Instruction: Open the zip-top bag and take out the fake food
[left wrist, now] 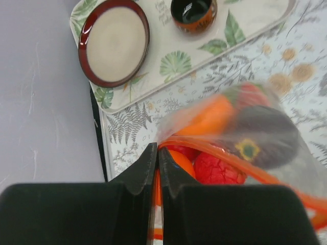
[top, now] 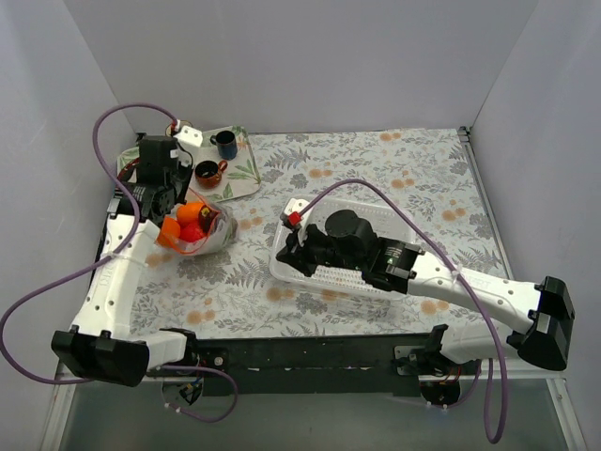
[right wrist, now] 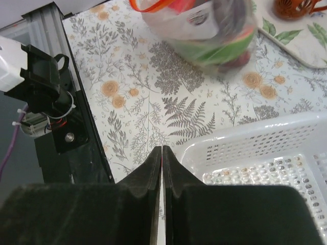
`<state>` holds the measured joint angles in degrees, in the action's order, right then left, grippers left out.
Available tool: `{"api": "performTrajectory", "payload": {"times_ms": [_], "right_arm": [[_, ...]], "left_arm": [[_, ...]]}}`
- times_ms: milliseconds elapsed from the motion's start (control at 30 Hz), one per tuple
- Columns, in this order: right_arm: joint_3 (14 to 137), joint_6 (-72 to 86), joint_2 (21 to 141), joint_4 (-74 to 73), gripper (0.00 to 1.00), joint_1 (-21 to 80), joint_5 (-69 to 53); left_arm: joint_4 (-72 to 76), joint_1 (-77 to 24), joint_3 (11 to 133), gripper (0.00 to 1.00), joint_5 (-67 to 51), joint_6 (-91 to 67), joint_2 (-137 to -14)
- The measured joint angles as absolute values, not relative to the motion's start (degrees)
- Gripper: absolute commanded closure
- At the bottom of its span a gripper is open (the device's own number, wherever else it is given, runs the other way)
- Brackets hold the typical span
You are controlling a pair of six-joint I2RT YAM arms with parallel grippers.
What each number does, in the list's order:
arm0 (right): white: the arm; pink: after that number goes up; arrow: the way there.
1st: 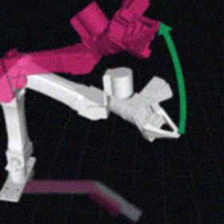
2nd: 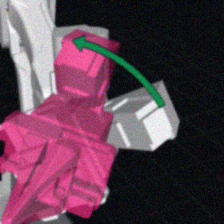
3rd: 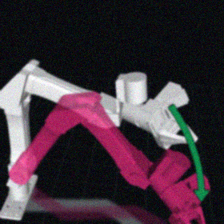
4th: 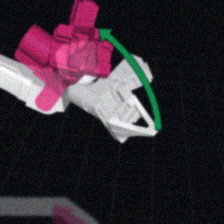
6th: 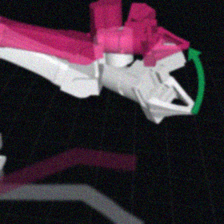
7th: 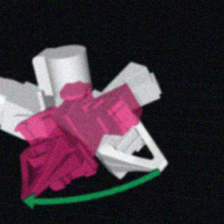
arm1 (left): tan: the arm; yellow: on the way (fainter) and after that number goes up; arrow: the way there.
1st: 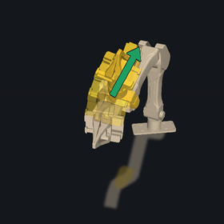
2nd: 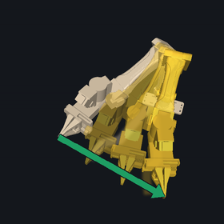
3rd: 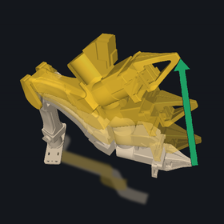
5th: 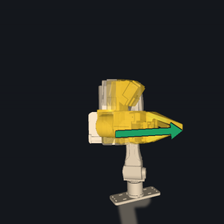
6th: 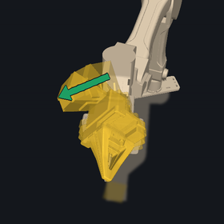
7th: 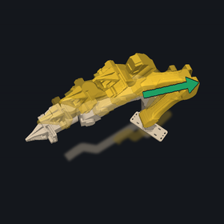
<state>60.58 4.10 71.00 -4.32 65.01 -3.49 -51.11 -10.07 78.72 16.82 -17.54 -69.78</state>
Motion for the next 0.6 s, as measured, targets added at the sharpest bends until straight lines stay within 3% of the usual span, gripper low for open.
{"api": "performTrajectory", "payload": {"times_ms": [300,600], "right_arm": [[53.93,5.82,70.96,-3.2,0.9,65.01,-4.58],[57.04,7.25,71.37,0.51,0.82,65.04,-4.99]], "left_arm": [[-52.49,-9.58,89.97,1.0,12.19,-27.27,-70.65],[-55.81,-9.56,70.67,1.0,-0.6,-32.93,-64.23]]}}
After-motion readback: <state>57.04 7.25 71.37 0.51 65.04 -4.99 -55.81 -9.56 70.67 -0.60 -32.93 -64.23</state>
